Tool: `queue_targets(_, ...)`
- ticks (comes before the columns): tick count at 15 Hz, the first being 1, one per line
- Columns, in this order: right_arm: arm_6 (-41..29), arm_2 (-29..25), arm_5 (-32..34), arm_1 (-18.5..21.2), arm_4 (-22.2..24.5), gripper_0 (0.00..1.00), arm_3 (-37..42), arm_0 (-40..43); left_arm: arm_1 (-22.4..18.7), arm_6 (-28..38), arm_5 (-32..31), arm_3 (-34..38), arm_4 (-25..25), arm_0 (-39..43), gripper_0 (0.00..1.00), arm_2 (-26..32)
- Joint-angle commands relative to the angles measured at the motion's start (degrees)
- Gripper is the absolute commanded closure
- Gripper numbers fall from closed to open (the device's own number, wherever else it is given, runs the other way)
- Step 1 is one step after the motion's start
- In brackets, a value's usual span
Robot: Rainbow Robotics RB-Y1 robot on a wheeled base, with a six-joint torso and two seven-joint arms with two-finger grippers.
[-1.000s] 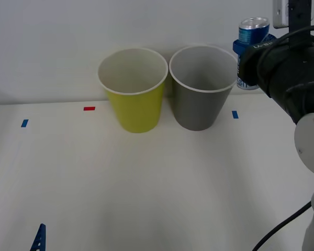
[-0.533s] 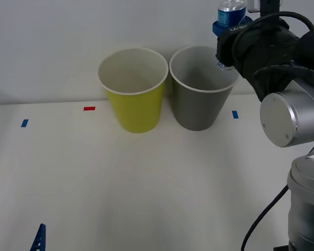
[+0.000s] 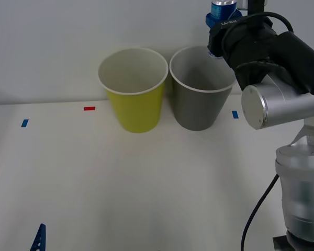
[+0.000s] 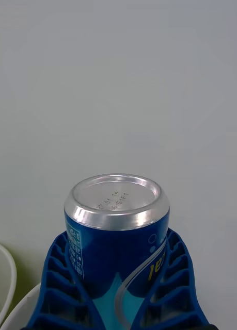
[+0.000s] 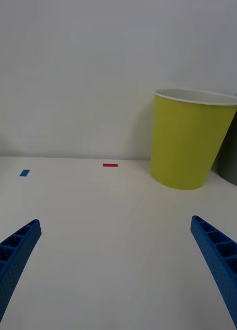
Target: Put cans in the gray bin and PET bottles in the light green bin.
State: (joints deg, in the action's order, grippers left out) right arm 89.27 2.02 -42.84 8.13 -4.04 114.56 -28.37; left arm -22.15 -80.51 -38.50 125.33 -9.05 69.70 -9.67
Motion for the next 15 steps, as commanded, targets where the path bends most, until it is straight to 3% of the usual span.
queue_targets(1,-0.7,0.0,3.6,1.2,-0.1,1.00,-3.9,-1.2,0.0,0.0,0.0,0.0,0.0,0.0,0.00,0.0)
queue_targets(8,-2.5,1.2,5.2,3.1,-0.8,1.00,-6.1,-1.5,0.0,0.0,0.0,0.0,0.0,0.0,0.00,0.0)
queue_targets(10,-7.2,1.8,8.1,3.7,-0.9,1.00,-8.6,-2.1,0.0,0.0,0.0,0.0,0.0,0.0,0.00,0.0)
queue_targets(15,-8.7,2.5,8.8,3.7,0.4,1.00,-9.6,-2.5,0.0,0.0,0.0,0.0,0.0,0.0,0.00,0.0)
